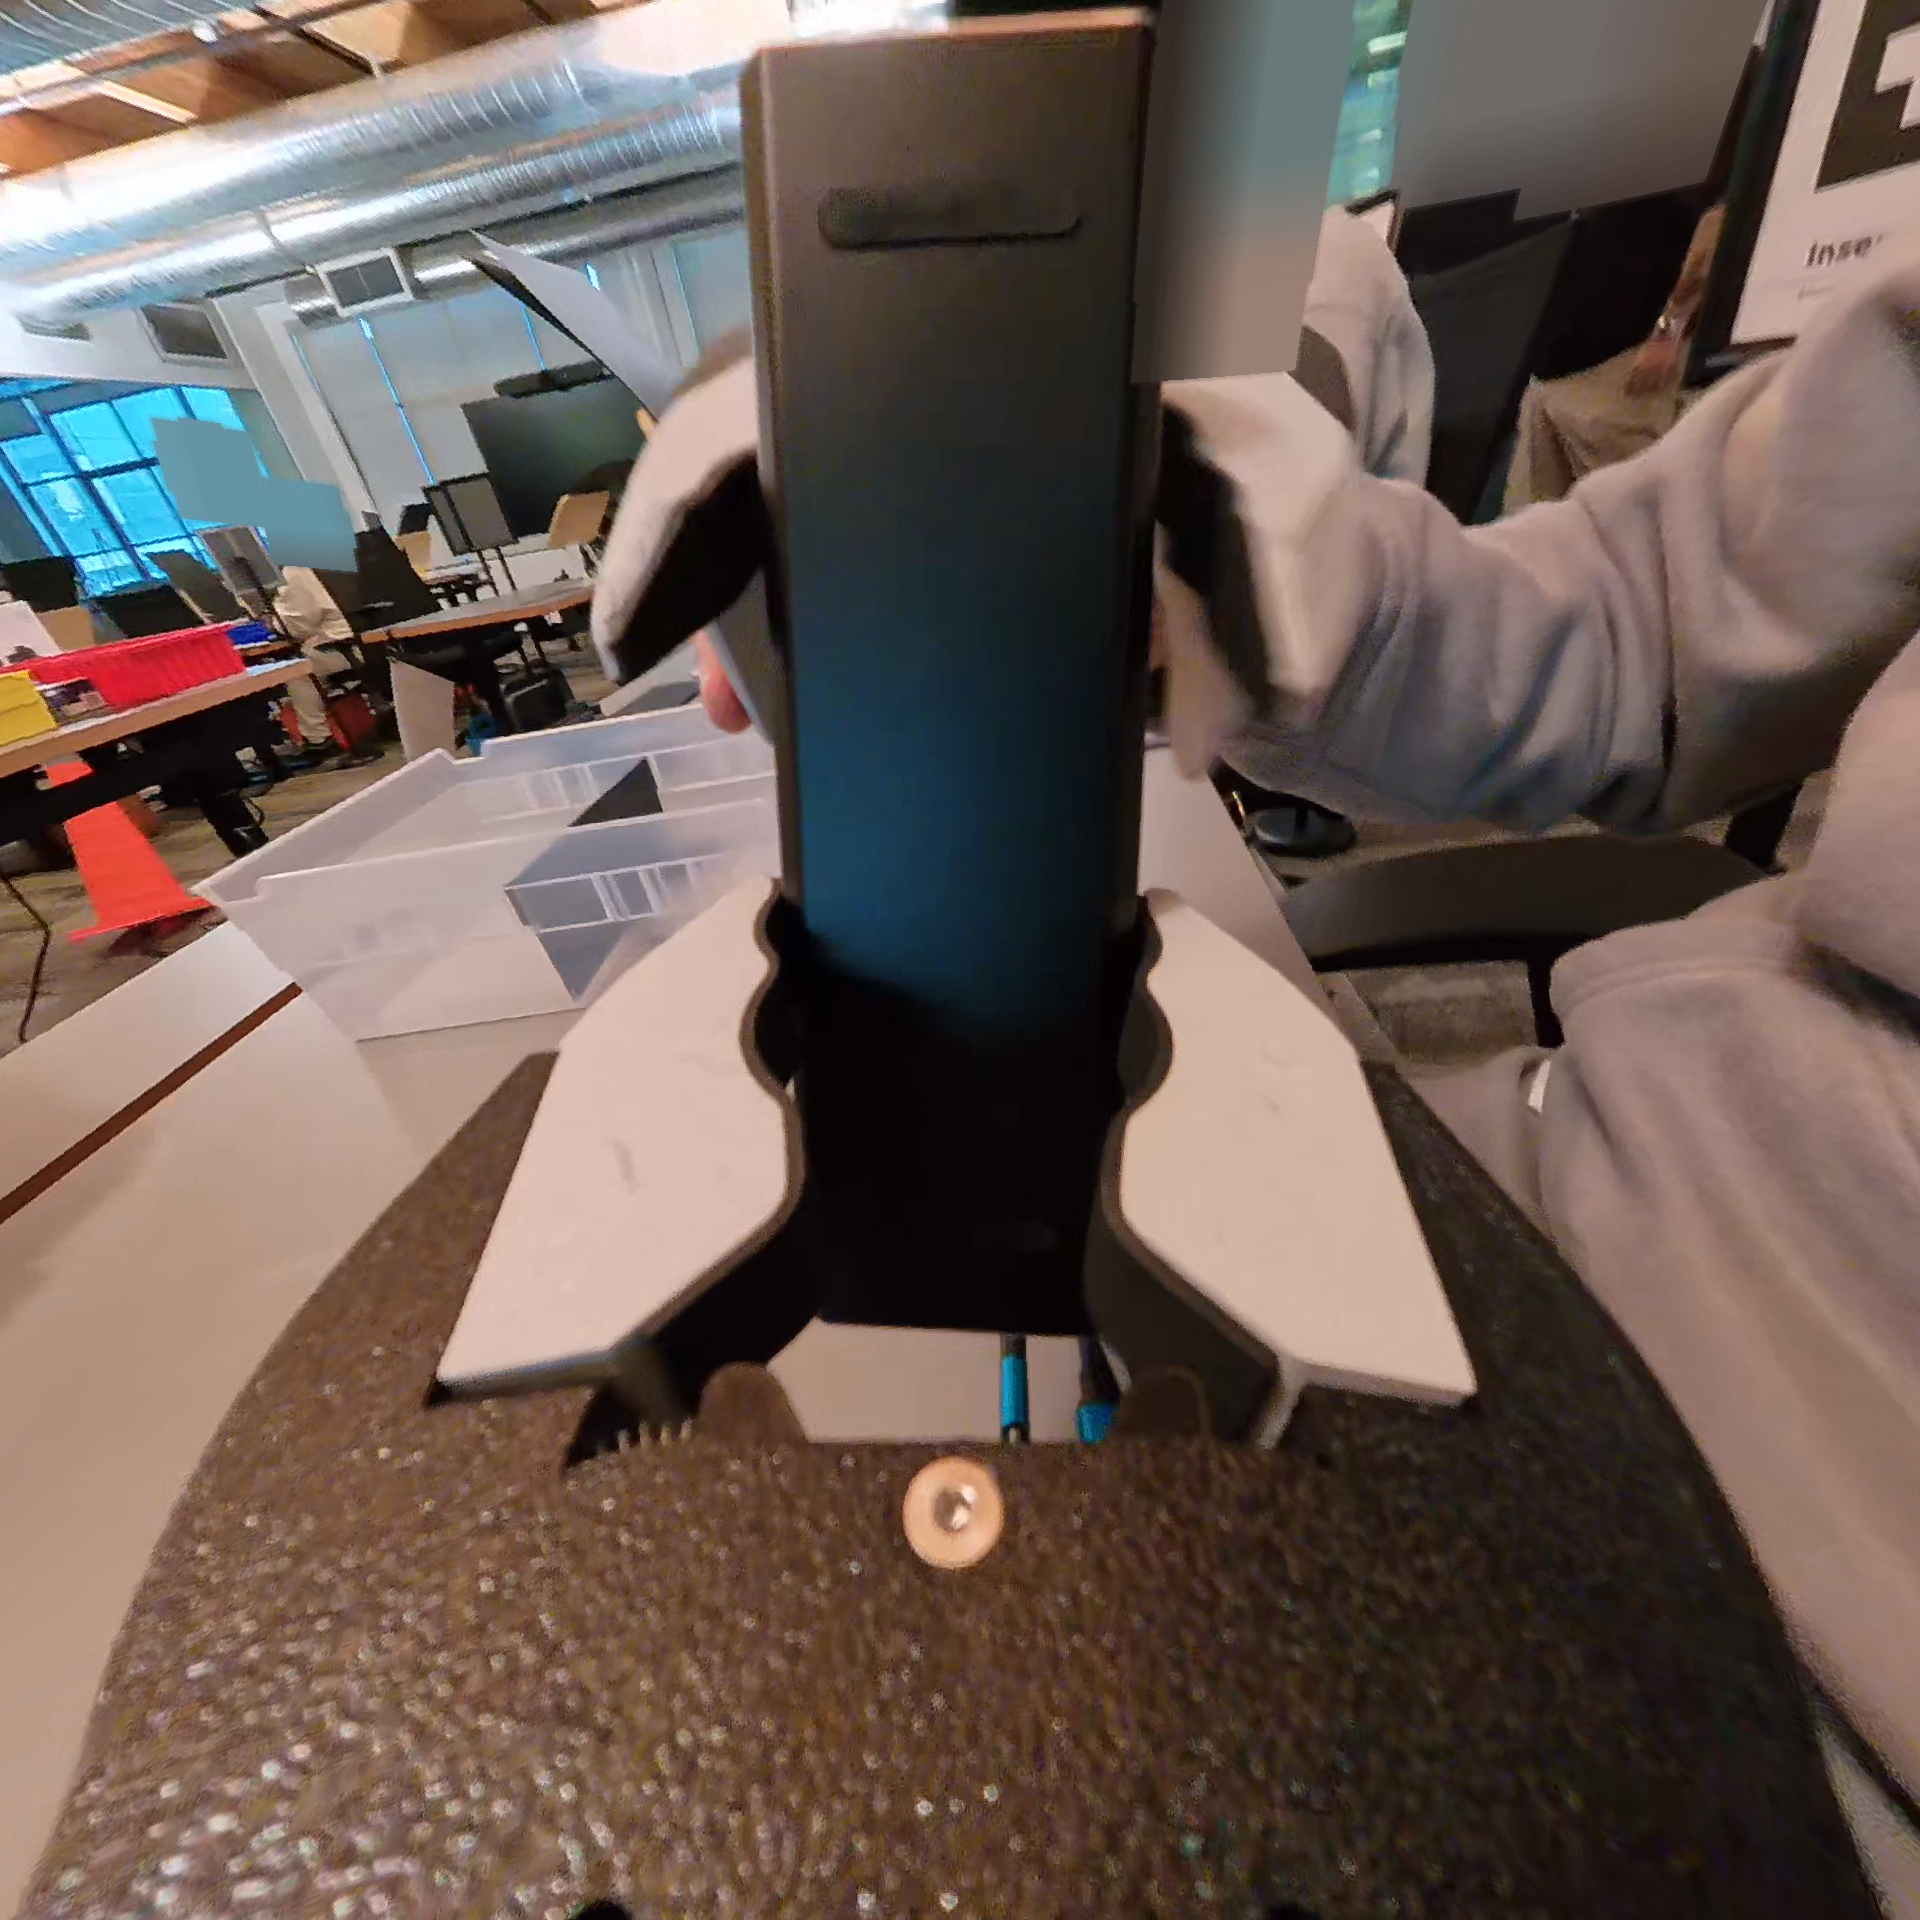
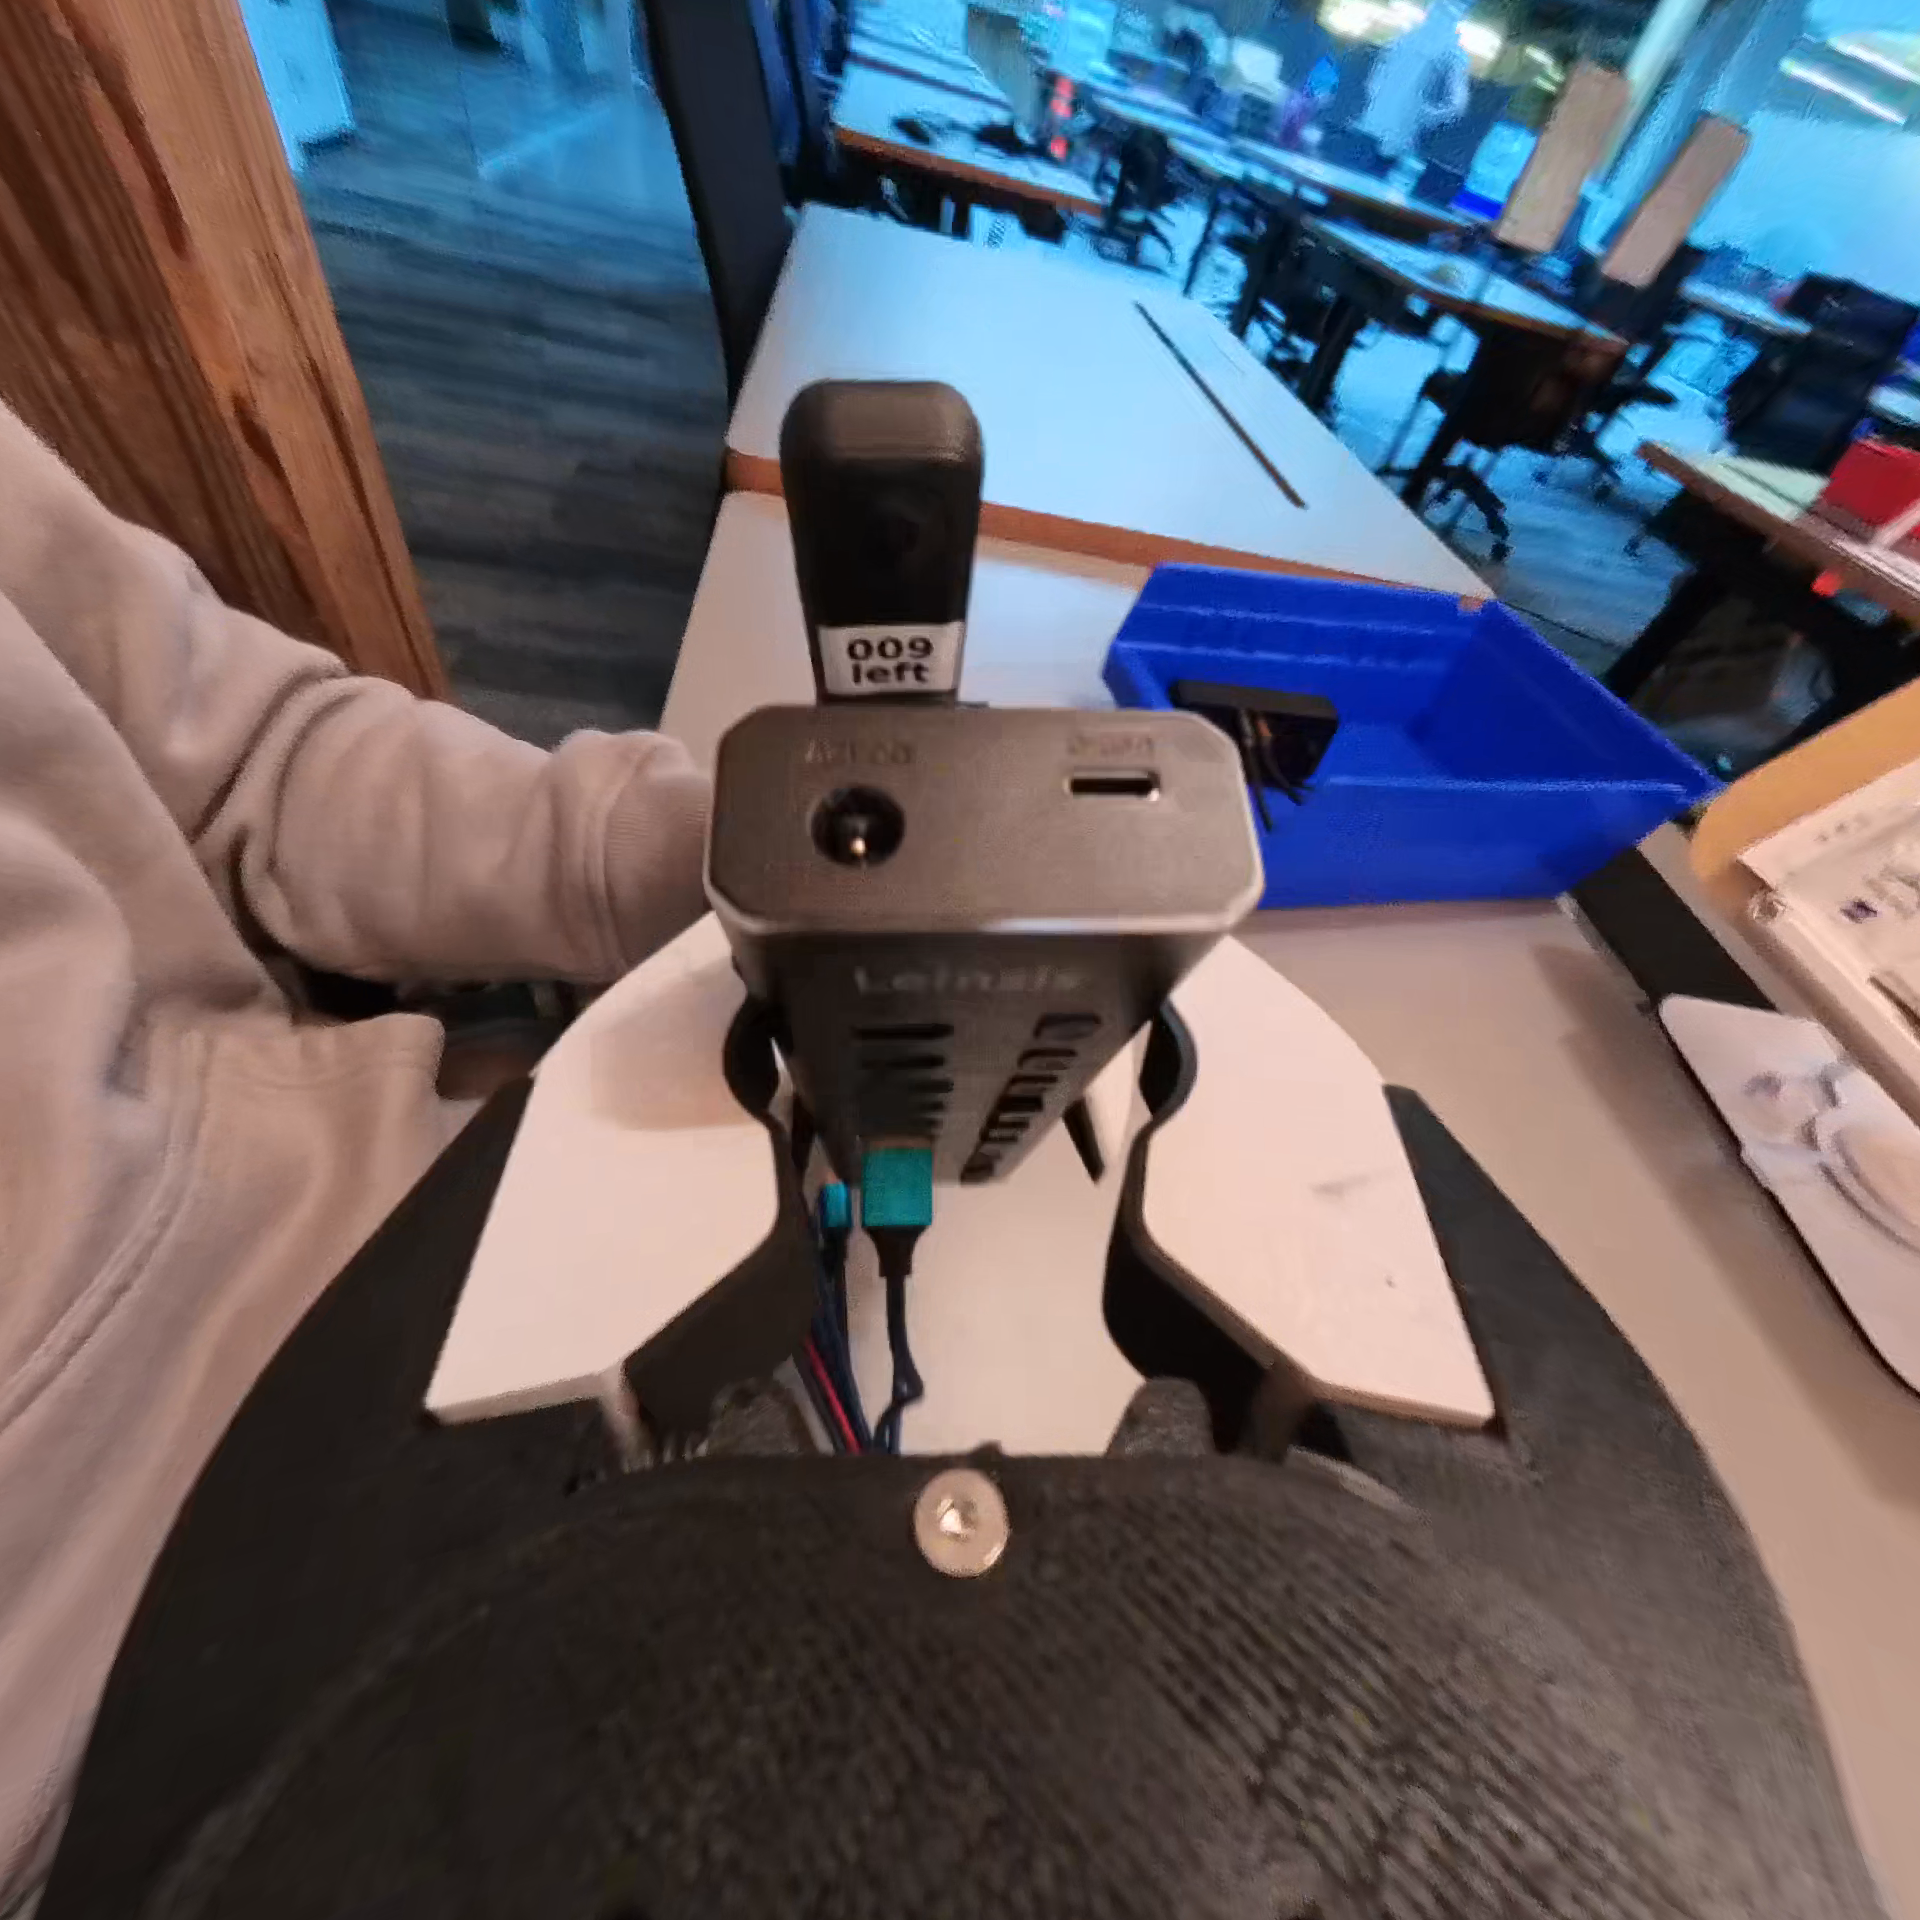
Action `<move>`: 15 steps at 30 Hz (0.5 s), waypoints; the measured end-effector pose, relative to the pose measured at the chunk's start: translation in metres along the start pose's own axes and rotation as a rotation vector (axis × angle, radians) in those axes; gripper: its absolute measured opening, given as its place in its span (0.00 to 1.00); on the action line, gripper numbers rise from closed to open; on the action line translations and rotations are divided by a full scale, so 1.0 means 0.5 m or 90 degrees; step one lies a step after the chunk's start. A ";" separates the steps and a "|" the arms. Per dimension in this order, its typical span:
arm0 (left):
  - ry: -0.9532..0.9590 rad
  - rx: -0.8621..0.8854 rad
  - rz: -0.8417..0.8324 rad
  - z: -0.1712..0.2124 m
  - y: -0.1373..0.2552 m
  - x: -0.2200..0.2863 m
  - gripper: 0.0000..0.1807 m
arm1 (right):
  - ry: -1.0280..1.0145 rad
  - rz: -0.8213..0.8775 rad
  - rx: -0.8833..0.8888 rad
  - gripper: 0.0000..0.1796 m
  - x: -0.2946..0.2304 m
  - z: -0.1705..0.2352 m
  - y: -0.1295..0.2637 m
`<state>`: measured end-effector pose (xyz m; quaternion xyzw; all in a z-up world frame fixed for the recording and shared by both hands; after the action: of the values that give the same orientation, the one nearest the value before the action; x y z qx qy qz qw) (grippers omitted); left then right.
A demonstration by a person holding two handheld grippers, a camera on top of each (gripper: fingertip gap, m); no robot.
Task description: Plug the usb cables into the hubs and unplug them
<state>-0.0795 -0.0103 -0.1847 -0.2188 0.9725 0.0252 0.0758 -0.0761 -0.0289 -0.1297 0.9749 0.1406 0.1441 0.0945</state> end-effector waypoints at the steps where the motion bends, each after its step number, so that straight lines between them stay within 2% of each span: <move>1: -0.004 -0.011 0.000 0.002 -0.002 0.002 0.34 | -0.003 -0.011 -0.002 0.38 -0.002 -0.001 -0.006; 6: -0.009 -0.084 -0.026 0.012 -0.011 0.002 0.34 | 0.016 0.003 -0.020 0.38 -0.016 -0.005 -0.035; 12: -0.013 -0.055 -0.039 -0.002 -0.030 0.005 0.43 | 0.004 -0.013 -0.012 0.38 -0.037 -0.009 -0.052; 15: -0.016 -0.083 -0.027 0.010 -0.040 0.011 0.41 | 0.030 -0.013 -0.039 0.38 -0.042 0.003 -0.056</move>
<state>-0.0750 -0.0301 -0.1909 -0.2434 0.9629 0.0897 0.0741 -0.1018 -0.0088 -0.1425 0.9665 0.1482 0.1703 0.1225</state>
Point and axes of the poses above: each gripper's, where its closed fingertips meet, y back along the fingers, z out of its underside, x = y × z across the jaws, the point moved 3 cm from there along y, back along the fingers, and after that the axes turned 13 degrees about z, right-handed, at the moved point
